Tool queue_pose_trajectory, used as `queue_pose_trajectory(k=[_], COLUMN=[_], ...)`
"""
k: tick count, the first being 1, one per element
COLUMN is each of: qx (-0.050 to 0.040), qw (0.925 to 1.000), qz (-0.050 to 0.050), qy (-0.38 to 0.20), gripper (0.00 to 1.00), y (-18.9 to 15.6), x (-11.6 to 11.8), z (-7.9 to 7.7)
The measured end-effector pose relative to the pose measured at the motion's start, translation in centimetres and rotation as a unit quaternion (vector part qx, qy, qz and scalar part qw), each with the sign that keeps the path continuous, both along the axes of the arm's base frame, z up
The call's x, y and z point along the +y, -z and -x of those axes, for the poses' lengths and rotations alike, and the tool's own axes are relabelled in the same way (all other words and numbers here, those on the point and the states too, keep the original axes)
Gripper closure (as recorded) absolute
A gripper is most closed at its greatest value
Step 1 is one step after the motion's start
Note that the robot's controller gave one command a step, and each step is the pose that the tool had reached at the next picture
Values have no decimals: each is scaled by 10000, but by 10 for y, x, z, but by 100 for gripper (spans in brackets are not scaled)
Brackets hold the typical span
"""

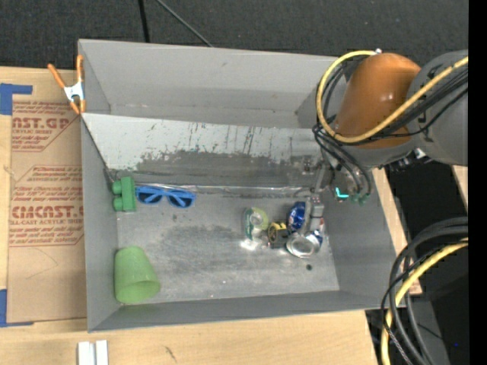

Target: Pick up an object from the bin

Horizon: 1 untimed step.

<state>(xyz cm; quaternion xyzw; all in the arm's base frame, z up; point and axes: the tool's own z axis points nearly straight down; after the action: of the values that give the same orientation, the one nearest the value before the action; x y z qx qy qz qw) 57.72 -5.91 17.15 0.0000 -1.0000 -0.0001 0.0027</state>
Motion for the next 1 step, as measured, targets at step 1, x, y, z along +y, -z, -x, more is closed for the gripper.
queue_pose_trajectory(k=[1], qx=[107], qw=[9999], qz=[-7], qy=[91], gripper=[0], y=[97], x=[-1], z=[-3])
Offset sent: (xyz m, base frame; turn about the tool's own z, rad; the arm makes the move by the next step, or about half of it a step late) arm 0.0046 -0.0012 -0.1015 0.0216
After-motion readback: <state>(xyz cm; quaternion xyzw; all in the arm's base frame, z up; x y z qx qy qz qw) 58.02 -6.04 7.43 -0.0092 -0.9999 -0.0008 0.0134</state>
